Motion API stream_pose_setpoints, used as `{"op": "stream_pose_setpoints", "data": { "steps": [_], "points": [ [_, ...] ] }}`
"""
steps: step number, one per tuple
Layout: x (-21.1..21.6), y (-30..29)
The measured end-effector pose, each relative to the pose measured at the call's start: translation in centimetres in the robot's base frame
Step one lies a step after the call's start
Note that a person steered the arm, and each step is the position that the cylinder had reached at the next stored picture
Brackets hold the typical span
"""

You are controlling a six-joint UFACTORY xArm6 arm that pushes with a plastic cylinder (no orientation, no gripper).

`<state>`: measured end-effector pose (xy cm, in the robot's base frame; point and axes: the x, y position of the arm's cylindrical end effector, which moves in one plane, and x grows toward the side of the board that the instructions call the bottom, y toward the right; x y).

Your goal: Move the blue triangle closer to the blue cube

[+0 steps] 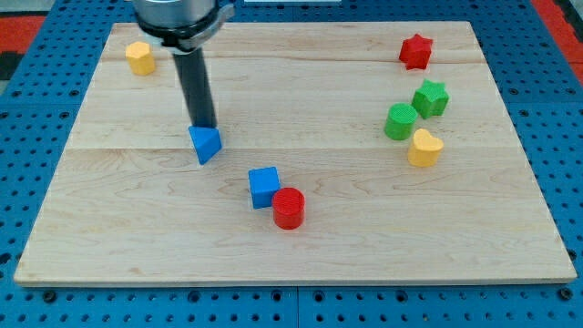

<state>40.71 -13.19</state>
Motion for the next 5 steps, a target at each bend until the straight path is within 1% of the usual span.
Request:
{"op": "stream_pose_setpoints", "data": {
  "steps": [1, 2, 4, 5],
  "points": [
    [0.1, -2.0],
    [1.1, -0.4],
    [3.1, 5.8],
    [3.9, 7.5]
  ]
}}
